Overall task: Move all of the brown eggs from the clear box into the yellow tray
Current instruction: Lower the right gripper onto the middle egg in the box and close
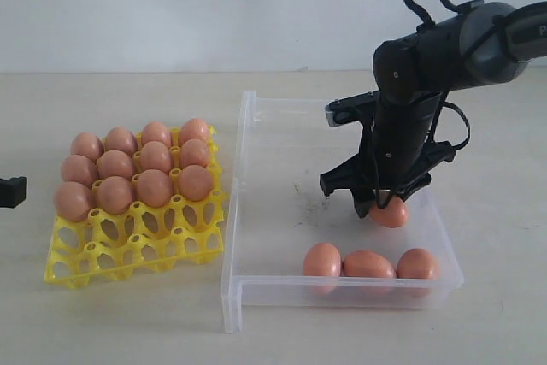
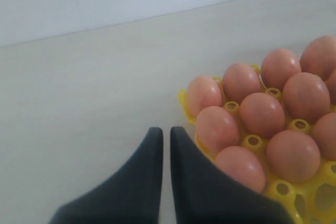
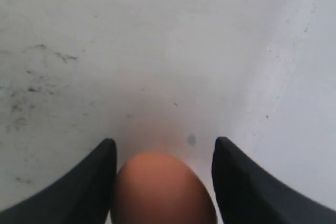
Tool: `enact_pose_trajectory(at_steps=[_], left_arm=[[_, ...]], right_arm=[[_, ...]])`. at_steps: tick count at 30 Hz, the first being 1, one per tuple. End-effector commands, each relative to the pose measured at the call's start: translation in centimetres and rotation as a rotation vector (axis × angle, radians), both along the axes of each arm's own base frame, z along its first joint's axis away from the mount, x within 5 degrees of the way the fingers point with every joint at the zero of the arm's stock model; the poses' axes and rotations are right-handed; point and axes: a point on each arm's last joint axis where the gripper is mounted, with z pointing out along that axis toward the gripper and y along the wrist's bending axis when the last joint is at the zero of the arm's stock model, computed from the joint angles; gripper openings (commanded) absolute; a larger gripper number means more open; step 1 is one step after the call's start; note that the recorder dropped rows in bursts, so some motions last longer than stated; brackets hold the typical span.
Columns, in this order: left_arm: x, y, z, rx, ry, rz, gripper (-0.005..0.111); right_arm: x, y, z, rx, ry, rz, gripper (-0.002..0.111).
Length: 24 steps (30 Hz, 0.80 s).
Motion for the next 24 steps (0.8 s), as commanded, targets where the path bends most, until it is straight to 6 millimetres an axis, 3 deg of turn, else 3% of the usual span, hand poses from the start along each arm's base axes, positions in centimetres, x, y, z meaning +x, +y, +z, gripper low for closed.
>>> enact_pose_trajectory(at_steps=[1, 6, 11, 13, 17, 22, 24], left_arm=[[-0.1, 0.1, 0.0, -0.010, -0.003, 0.004, 0.004], [-0.1, 0.1, 0.0, -0.010, -0.003, 0.004, 0.004], [-0.1, 0.1, 0.0, -0.010, -0.003, 0.004, 0.004], [-0.1, 0.0, 0.0, -0.011, -0.001, 0.002, 0.004], [-0.1, 0.0, 0.0, -0.011, -0.001, 0.002, 0.004], [-0.1, 0.0, 0.0, -0.011, -0.001, 0.002, 0.004], [-0.1, 0.0, 0.0, -0.011, -0.001, 0.002, 0.004]], right_arm=[[0.4, -0.1, -0.7, -0.012, -0.008, 0.050, 0.051], [0.3, -0.2, -1.3, -0.024, 0.010, 0.069, 0.050], [0.0, -0.4, -1.3, -0.047, 0.049, 0.070, 0.039], [-0.3, -0.5, -1.3, -0.063, 0.078, 0.082, 0.042], [-0.7, -0.7, -1.3, -0.084, 0.122, 0.078, 0.064], [-0.9, -0.9, -1.3, -0.098, 0.150, 0.077, 0.065], [-0.9, -0.9, -1.3, -0.097, 0.148, 0.077, 0.060]])
